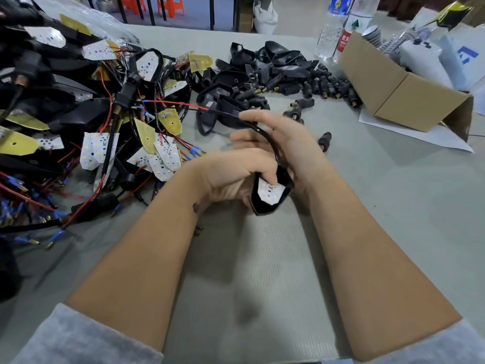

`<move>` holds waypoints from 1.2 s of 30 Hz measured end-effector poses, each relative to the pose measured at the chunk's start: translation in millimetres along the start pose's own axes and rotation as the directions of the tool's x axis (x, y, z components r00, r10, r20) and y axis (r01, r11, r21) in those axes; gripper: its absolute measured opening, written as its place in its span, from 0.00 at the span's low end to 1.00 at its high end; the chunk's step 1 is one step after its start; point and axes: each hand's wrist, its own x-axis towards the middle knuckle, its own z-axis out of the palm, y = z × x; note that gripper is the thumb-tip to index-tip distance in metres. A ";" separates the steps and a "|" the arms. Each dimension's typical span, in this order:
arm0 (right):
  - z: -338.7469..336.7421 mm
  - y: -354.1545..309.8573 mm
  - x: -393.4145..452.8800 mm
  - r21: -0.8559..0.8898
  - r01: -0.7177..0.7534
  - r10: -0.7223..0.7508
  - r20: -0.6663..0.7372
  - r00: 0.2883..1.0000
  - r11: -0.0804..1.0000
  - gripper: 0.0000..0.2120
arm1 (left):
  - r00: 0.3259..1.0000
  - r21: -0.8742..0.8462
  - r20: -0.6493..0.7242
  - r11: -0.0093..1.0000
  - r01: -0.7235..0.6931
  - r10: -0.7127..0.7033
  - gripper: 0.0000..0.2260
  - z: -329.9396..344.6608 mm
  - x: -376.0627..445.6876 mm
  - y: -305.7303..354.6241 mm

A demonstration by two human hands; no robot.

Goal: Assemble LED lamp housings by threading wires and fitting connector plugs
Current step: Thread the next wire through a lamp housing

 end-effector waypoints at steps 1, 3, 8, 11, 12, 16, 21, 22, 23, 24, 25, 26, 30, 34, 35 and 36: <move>1.0 -0.2 -0.1 -0.038 0.023 -0.024 -0.021 1.000 0.999 0.12 | 1.000 0.005 -0.008 1.000 0.010 -0.010 0.20 -0.1 0.7 -0.4; 1.5 0.1 1.2 -0.016 0.093 -0.094 -0.087 0.992 0.995 0.13 | 1.000 0.005 -0.002 1.000 0.010 -0.010 0.19 -2.7 0.0 -0.7; -7.4 0.4 7.1 0.256 0.242 -0.179 -0.243 0.953 0.936 0.11 | 1.000 0.086 0.005 0.996 -0.030 0.030 0.16 -2.8 1.7 -0.1; -13.9 -0.1 9.9 0.308 0.283 -0.165 -0.358 0.919 0.908 0.08 | 0.991 0.132 -0.088 0.988 -0.085 0.097 0.22 -4.1 6.2 0.2; -15.0 0.1 10.0 0.298 0.286 -0.158 -0.390 0.907 0.911 0.08 | 0.988 0.157 -0.100 0.983 -0.098 0.115 0.20 -4.2 7.3 -0.1; -16.2 2.5 9.3 0.129 0.282 -0.187 -0.486 0.854 0.951 0.10 | 0.977 0.320 -0.127 0.940 -0.122 0.170 0.04 -5.2 8.8 -2.0; -11.0 3.4 6.8 -0.063 0.255 -0.250 -0.515 0.820 0.965 0.12 | 0.973 0.462 -0.106 0.877 -0.136 0.206 0.08 -10.1 11.2 -5.3; -10.1 3.1 6.2 -0.070 0.248 -0.247 -0.519 0.818 0.966 0.12 | 0.973 0.473 -0.099 0.870 -0.139 0.209 0.08 -10.6 11.2 -5.9; -9.5 2.8 5.7 -0.078 0.236 -0.241 -0.525 0.816 0.969 0.12 | 0.971 0.481 -0.095 0.864 -0.148 0.220 0.09 -11.2 11.5 -6.4; -9.0 2.3 5.3 -0.085 0.223 -0.233 -0.530 0.815 0.971 0.12 | 0.968 0.482 -0.103 0.863 -0.152 0.229 0.14 -11.3 12.1 -6.8; -8.8 1.7 5.3 -0.091 0.209 -0.225 -0.531 0.817 0.974 0.12 | 0.965 0.462 -0.134 0.876 -0.139 0.224 0.20 -10.9 12.4 -6.7; -8.4 1.5 5.6 -0.096 0.194 -0.215 -0.526 0.823 0.976 0.11 | 0.962 0.419 -0.180 0.901 -0.115 0.206 0.23 -10.1 12.8 -5.9; -5.9 3.0 8.1 -0.219 0.132 -0.212 -0.399 0.892 0.967 0.11 | 0.898 0.255 -0.403 0.964 -0.074 0.176 0.33 -9.5 20.0 -4.6; -5.1 4.3 9.2 -0.354 0.117 -0.195 -0.192 0.962 0.928 0.13 | 0.821 -0.215 -0.563 0.942 -0.260 0.098 0.26 -20.8 19.0 -0.4; -5.4 4.0 9.1 -0.371 0.115 -0.177 -0.136 0.975 0.921 0.13 | 0.809 -0.306 -0.581 0.898 -0.315 0.086 0.24 -24.8 18.0 0.2; -5.4 3.8 9.0 -0.390 0.110 -0.156 -0.087 0.984 0.914 0.14 | 0.802 -0.379 -0.591 0.850 -0.366 0.083 0.22 -29.1 17.5 0.2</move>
